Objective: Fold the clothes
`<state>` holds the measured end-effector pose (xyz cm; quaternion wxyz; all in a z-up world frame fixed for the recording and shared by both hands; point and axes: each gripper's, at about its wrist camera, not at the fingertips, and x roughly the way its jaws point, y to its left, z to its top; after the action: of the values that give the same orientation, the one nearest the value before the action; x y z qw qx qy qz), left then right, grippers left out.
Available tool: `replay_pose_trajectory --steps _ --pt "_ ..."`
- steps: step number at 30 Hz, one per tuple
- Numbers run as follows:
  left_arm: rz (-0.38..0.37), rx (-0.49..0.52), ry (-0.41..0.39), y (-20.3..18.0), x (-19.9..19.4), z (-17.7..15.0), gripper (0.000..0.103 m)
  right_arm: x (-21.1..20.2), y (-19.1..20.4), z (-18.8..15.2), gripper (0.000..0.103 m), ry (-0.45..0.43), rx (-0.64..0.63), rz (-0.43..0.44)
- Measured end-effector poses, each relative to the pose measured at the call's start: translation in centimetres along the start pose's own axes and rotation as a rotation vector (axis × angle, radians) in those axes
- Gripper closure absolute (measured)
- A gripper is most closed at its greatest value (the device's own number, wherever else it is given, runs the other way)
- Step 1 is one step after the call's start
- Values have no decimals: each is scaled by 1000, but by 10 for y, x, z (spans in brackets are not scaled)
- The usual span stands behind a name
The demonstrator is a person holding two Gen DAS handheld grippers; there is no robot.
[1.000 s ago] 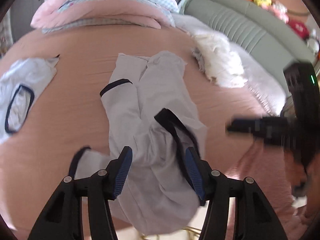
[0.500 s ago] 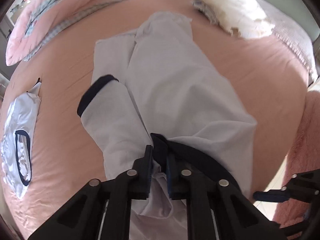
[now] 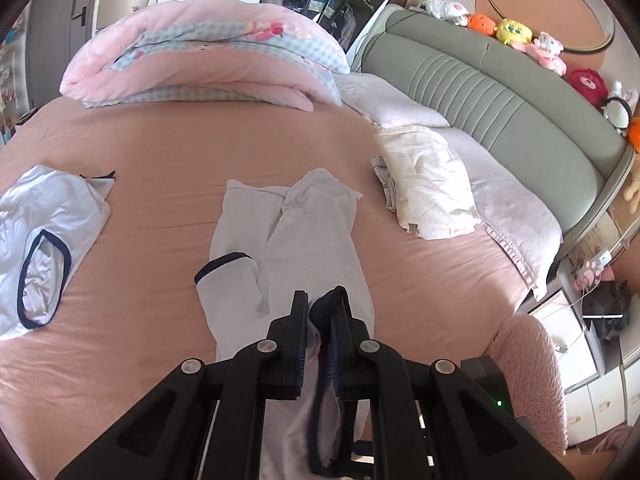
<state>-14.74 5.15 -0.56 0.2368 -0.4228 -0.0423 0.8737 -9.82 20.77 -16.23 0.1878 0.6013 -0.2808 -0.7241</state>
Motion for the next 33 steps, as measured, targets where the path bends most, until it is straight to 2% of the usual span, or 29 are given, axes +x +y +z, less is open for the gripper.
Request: replay_pose_trajectory --steps 3,6,11,12,13,14,15,19,24,26,30,31,33 --pt "-8 -29 -10 2 -1 -3 95 -9 0 11 67 -65 65 6" --pt "-17 -61 -18 3 -1 -7 95 -17 -1 21 67 -103 126 48" --pt "-37 -131 -56 7 -9 -13 95 18 10 26 69 26 -9 -168" --pt "-35 -148 -68 8 -12 -15 95 22 10 22 75 25 -35 -202" --pt "-33 -165 -80 9 -15 -17 95 23 13 18 90 15 -85 -263" --pt "-32 -181 -91 11 -17 -19 95 21 17 16 94 -4 -141 -322" --pt "-30 -198 -103 12 -20 -21 95 13 20 16 95 -30 -178 -366" --pt "0 -226 -118 19 -32 -35 95 -45 28 40 95 -186 -206 -447" --pt "-37 -197 -175 16 -66 -39 95 -119 37 70 95 -382 -239 -546" --pt "-99 -163 -197 16 -81 -32 95 -148 41 82 95 -460 -252 -585" --pt "-98 -92 -113 10 -58 -29 94 -207 49 106 95 -618 -278 -662" --pt "-94 -74 -88 8 -50 -29 94 -215 52 105 95 -643 -283 -663" --pt "-115 -74 -25 -1 -23 -37 93 -210 61 83 95 -649 -290 -608"
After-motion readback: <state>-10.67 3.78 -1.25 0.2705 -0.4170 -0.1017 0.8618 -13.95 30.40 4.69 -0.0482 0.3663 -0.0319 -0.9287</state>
